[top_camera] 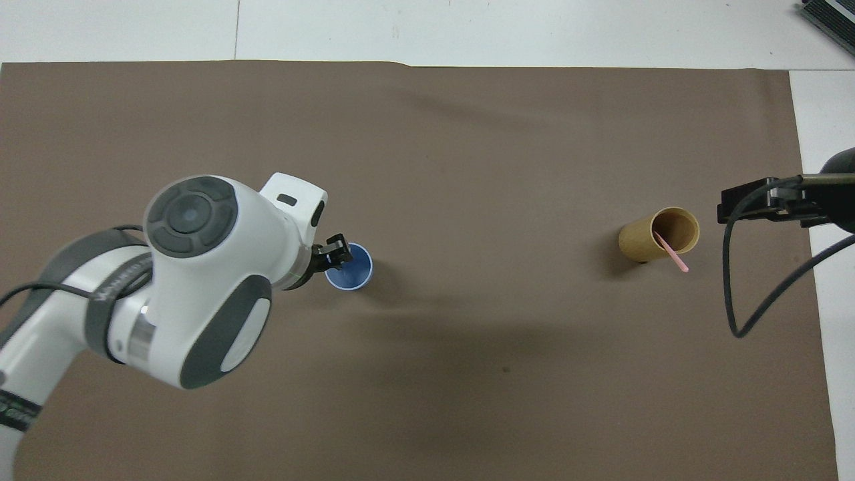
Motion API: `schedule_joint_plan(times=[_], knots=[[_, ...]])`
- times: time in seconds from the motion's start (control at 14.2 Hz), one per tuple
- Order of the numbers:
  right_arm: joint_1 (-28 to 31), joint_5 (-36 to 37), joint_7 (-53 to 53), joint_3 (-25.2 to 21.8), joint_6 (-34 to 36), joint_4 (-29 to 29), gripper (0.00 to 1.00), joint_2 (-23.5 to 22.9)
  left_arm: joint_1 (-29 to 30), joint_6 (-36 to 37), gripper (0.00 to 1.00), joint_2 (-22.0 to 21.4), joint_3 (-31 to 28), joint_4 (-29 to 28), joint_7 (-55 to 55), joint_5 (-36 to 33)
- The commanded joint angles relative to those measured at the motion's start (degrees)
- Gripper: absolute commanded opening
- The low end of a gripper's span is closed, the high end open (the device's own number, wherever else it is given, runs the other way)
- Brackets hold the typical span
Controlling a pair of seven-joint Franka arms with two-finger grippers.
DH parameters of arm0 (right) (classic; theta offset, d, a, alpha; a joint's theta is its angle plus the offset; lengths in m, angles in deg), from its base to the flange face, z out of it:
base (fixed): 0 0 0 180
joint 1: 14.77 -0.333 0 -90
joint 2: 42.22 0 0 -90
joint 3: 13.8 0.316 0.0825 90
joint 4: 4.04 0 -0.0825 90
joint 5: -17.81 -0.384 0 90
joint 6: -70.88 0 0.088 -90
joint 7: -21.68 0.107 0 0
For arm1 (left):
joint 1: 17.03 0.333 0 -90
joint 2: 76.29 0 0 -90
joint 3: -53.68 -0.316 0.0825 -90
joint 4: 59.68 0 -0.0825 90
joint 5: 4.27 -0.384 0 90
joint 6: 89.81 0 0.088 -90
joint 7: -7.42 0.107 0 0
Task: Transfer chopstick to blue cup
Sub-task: 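Release the blue cup and withdraw the left gripper to its edge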
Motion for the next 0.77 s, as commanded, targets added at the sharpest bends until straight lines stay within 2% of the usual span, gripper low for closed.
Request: schedule_joint_plan(times=[0.0,0.28,0.42,0.7], knots=[[0.96,-1.01,0.03,0.25,-0.24,-0.39,1.00,0.52,6.64,10.15,1.00,-2.23,-0.19,5.97,13.67,-0.15],[0.96,-1.01,0.03,0.25,-0.59,-0.47,1.00,0.43,13.94,17.63,1.00,-4.87,-0.28,9.50,29.95,-1.20],[0.96,-1.01,0.21,0.25,-4.01,-2.48,1.00,0.78,17.20,21.15,1.00,-5.40,-0.28,12.04,37.06,-2.43],[0.78,-0.48,0.65,0.25,-8.48,-5.99,1.00,0.52,20.46,26.08,1.00,-5.40,-0.63,15.13,41.58,-2.70]])
